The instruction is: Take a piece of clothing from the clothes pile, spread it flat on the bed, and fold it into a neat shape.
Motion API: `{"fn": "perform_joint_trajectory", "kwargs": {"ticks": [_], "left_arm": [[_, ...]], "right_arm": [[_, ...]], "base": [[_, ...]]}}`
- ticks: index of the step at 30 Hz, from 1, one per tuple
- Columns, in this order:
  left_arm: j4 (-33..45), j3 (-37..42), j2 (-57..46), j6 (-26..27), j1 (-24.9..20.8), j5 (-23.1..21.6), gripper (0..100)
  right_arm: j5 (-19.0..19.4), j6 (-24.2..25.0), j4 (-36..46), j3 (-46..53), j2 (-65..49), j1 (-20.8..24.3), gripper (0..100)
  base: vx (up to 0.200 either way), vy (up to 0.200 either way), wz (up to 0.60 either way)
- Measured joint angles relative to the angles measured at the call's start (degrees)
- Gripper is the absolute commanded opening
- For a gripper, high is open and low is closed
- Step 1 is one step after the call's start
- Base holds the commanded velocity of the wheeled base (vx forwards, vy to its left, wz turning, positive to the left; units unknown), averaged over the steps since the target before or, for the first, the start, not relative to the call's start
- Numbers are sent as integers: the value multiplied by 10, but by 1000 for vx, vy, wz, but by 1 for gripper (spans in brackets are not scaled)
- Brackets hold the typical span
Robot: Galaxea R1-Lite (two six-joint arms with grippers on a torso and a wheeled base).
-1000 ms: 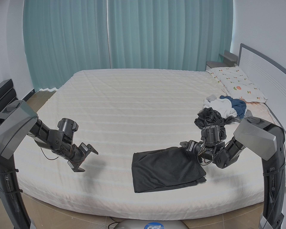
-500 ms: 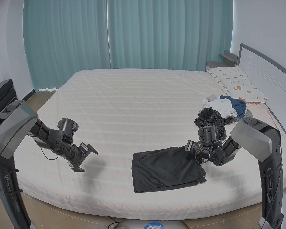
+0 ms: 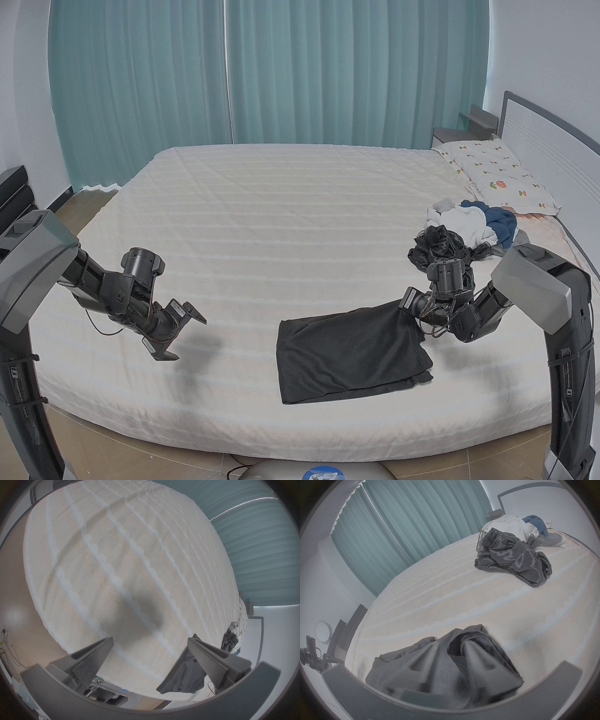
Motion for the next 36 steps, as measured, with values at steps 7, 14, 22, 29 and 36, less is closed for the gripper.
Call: {"fn": "perform_joint_trajectory", "kwargs": {"ticks": [7,14,22,29,36], "left_arm": [[0,0,0,0,0,0,100],[0,0,0,0,0,0,100],[0,0,0,0,0,0,100],[0,0,0,0,0,0,100],[0,0,0,0,0,0,100]], "right_arm": [[16,3,-1,-1,3,-8,100],[25,21,-6,12,-3,-16,100],[78,30,-14,104,-54,-23,100],[136,-12,-64,235,-103,-33,100],[160,-54,-125,325,-120,-38,100]], "base": [[0,0,0],[0,0,0],[0,0,0],[0,0,0],[0,0,0]]}}
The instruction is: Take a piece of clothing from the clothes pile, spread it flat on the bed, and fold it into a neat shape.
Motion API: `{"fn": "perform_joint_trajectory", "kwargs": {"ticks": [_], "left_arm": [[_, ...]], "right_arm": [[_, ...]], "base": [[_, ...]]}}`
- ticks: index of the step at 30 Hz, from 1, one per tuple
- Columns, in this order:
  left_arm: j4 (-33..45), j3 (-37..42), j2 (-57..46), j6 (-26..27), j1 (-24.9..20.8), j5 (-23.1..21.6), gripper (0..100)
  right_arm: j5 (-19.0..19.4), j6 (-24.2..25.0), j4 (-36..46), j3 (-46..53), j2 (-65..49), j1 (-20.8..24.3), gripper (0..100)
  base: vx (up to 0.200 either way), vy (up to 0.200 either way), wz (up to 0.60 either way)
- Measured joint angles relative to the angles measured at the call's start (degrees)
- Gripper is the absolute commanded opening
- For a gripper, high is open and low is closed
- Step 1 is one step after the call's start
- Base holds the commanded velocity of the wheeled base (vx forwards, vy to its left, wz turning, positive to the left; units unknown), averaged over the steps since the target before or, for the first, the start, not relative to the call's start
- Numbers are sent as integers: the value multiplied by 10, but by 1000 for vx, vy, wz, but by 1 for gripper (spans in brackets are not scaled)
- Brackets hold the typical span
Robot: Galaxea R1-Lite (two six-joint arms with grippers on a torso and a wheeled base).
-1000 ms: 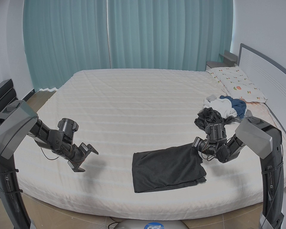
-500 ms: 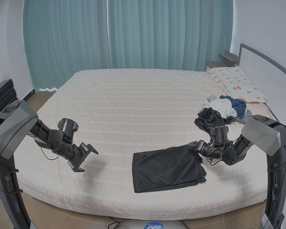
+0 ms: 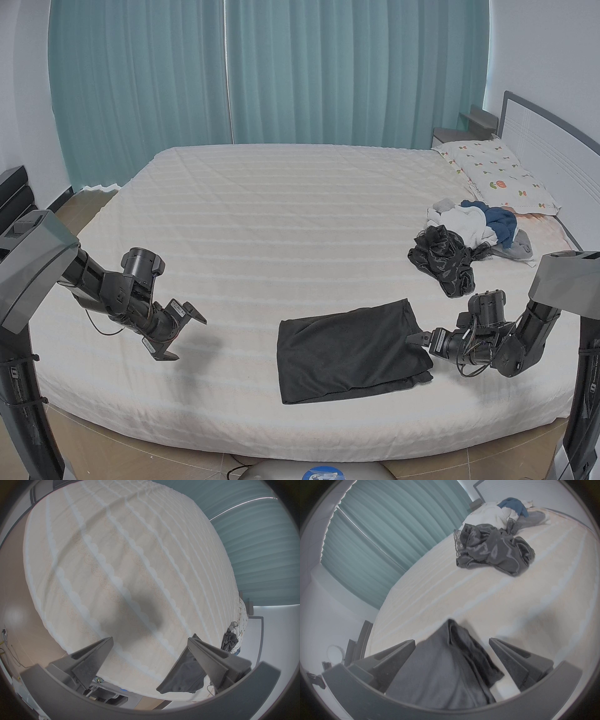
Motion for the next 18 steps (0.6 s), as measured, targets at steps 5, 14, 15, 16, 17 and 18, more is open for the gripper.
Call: {"fn": "perform_joint_trajectory", "kwargs": {"ticks": [5,14,15,16,17,18], "left_arm": [[0,0,0,0,0,0,100],[0,0,0,0,0,0,100],[0,0,0,0,0,0,100],[0,0,0,0,0,0,100],[0,0,0,0,0,0,100],[1,0,0,0,0,0,100]], "right_arm": [[0,-1,0,11,0,1,0],[-5,-1,3,16,8,1,0],[-5,-1,2,19,7,0,0],[-5,-2,2,22,4,0,0],[-5,-2,1,28,1,0,0],[-5,-2,1,33,-2,-1,0]], "base": [[0,0,0],[0,0,0],[0,0,0],[0,0,0],[0,0,0],[0,0,0]]}}
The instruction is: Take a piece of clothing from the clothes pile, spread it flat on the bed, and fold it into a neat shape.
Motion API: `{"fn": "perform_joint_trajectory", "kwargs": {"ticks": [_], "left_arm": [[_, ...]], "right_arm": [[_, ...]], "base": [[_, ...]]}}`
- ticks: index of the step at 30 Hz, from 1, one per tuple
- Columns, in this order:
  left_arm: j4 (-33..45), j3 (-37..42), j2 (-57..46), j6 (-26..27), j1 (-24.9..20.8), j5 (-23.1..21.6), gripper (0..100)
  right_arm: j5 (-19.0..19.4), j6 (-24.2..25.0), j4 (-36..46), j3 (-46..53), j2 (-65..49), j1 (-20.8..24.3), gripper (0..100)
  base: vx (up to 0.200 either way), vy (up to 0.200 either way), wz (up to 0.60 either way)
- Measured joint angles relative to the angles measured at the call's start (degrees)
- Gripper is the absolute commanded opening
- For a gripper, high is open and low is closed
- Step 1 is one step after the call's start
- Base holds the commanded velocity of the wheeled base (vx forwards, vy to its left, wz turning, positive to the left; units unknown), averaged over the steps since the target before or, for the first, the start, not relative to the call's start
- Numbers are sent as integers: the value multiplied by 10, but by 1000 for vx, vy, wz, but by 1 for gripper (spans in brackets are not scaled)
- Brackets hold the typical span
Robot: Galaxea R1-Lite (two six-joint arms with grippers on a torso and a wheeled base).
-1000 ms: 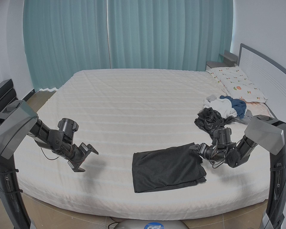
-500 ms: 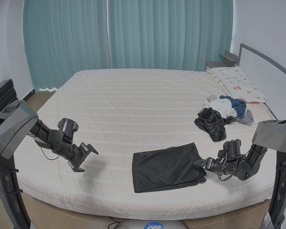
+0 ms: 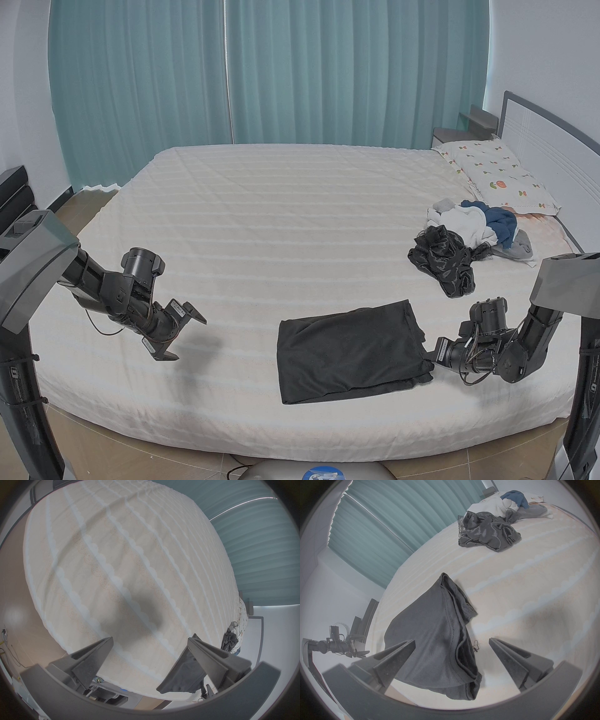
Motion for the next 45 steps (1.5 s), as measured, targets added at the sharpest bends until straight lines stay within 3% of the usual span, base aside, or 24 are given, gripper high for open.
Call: {"fn": "perform_joint_trajectory", "kwargs": {"ticks": [20,21,33,45], "left_arm": [[0,0,0,0,0,0,100],[0,0,0,0,0,0,100],[-1,2,0,0,0,0,100],[0,2,0,0,0,0,100]], "right_arm": [[0,-22,-2,75,-42,-16,0],[0,-22,-2,76,-42,-16,100],[2,-34,-1,66,-51,-19,100],[-7,-6,40,-124,-10,-12,100]], "base": [[0,0,0],[0,0,0],[0,0,0],[0,0,0]]}}
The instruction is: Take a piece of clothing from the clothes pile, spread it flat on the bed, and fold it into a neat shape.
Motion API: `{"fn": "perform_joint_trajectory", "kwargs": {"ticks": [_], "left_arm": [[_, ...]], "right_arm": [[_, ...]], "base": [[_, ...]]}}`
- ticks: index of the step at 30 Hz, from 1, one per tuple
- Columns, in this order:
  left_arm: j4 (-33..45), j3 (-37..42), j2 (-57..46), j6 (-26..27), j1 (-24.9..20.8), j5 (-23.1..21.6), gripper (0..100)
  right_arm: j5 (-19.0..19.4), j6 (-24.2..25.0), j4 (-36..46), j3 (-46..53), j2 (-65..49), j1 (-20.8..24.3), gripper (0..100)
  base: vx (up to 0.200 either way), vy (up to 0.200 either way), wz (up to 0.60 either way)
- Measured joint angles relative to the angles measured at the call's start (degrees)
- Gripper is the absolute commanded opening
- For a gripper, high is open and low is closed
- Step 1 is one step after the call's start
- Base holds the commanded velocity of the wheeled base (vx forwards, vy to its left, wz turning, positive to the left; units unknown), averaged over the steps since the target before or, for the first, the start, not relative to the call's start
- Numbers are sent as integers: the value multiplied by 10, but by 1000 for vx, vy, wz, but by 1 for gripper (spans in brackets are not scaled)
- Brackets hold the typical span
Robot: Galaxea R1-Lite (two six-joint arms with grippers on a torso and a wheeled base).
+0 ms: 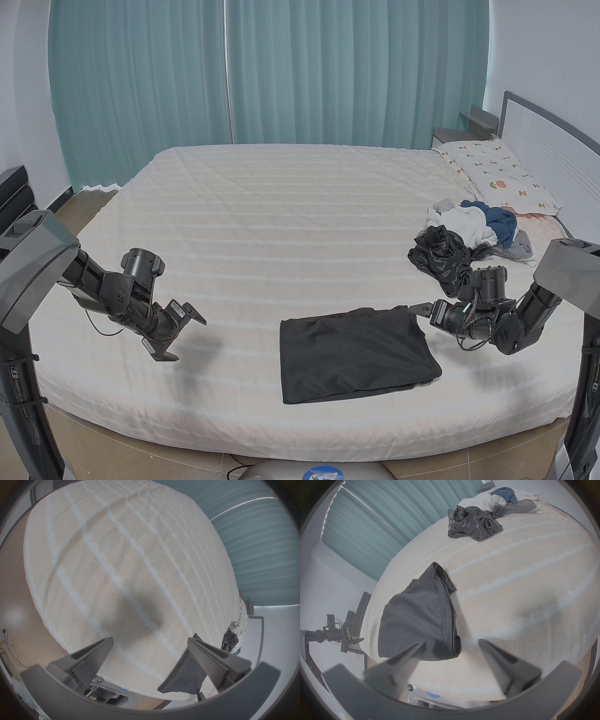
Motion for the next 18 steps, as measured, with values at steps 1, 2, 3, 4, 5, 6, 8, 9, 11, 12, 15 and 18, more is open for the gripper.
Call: {"fn": "perform_joint_trajectory", "kwargs": {"ticks": [1,2,3,4,5,6,8,9,11,12,15,18], "left_arm": [[0,0,0,0,0,0,100],[0,0,0,0,0,0,100],[0,1,0,0,0,0,100],[0,1,0,0,0,0,100],[0,1,0,0,0,0,100],[0,1,0,0,0,0,100],[0,1,0,0,0,0,100],[0,1,-1,0,0,0,100],[0,1,0,0,0,0,100],[1,2,0,0,-1,0,100],[1,2,0,0,-2,0,100],[0,2,0,0,-3,0,100]], "right_arm": [[-3,3,7,-18,9,2,100],[-5,5,14,-36,18,3,100],[-8,8,25,-61,30,6,100],[-11,10,33,-81,41,8,100],[-13,12,40,-98,51,10,100],[-15,15,48,-118,64,13,100],[-18,22,58,-144,82,15,100],[-19,26,61,-157,92,17,100],[-20,32,65,-175,107,19,100],[-21,33,67,-182,114,20,0],[-25,34,67,-199,132,22,0],[-32,35,66,-209,143,22,0]], "base": [[0,0,0],[0,0,0],[0,0,0],[0,0,0],[0,0,0],[0,0,0],[0,0,0],[0,0,0],[0,0,0],[0,0,0],[0,0,0],[0,0,0]]}}
